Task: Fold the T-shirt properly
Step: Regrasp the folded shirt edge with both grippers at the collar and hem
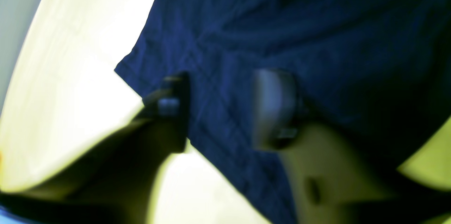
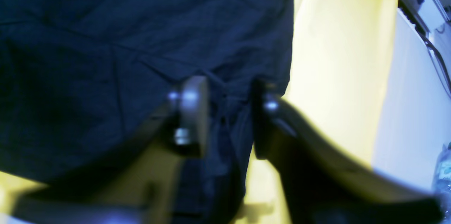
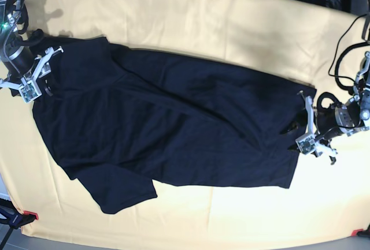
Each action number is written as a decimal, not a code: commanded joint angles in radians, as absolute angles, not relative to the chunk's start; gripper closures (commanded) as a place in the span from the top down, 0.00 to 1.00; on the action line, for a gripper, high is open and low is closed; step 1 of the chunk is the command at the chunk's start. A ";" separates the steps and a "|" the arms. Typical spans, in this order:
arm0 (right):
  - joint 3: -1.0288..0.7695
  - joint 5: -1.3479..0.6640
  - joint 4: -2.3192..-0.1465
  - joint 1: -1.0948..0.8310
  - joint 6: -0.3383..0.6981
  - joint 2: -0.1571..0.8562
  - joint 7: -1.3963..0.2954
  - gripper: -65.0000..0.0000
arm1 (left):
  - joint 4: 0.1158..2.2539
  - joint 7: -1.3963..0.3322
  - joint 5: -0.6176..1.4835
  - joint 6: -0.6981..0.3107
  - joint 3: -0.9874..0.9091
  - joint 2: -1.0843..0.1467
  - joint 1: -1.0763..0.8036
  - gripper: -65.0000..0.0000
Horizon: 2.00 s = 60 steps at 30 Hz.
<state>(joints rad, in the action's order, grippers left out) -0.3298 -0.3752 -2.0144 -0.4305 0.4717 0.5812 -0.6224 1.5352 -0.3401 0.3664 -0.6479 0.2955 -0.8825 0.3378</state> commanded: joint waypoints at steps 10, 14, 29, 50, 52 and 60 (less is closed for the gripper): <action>-0.340 -0.575 -2.027 -0.437 0.617 0.594 -0.713 0.00 | 1.544 -0.533 0.550 -0.678 0.282 -0.899 0.360 0.00; -0.340 -0.572 -2.027 -0.458 0.655 0.594 -0.720 0.00 | 1.544 -0.535 0.566 -0.698 0.282 -0.912 0.359 0.00; -0.340 -0.547 -2.027 -0.574 0.698 0.599 -0.791 0.43 | 1.578 -0.743 0.694 -0.698 0.282 -1.037 0.240 0.32; -0.340 -0.553 -2.027 -0.574 0.698 0.599 -0.798 0.43 | 1.701 -0.122 -0.183 -0.698 0.471 -1.166 0.109 0.51; -0.340 -0.553 -2.027 -0.574 0.698 0.599 -0.802 0.43 | 1.700 -0.123 -0.195 -0.698 0.471 -1.164 0.112 0.51; -0.340 -0.554 -2.027 -0.574 0.698 0.598 -0.802 0.43 | 1.699 -0.123 -0.232 -0.660 0.471 -1.163 0.115 0.51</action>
<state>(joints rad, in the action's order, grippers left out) -0.3298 -0.5430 -2.0144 -0.5758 0.6998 0.5812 -0.8173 1.6947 -0.1169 -0.2173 -0.6716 0.4816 -1.1381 0.0998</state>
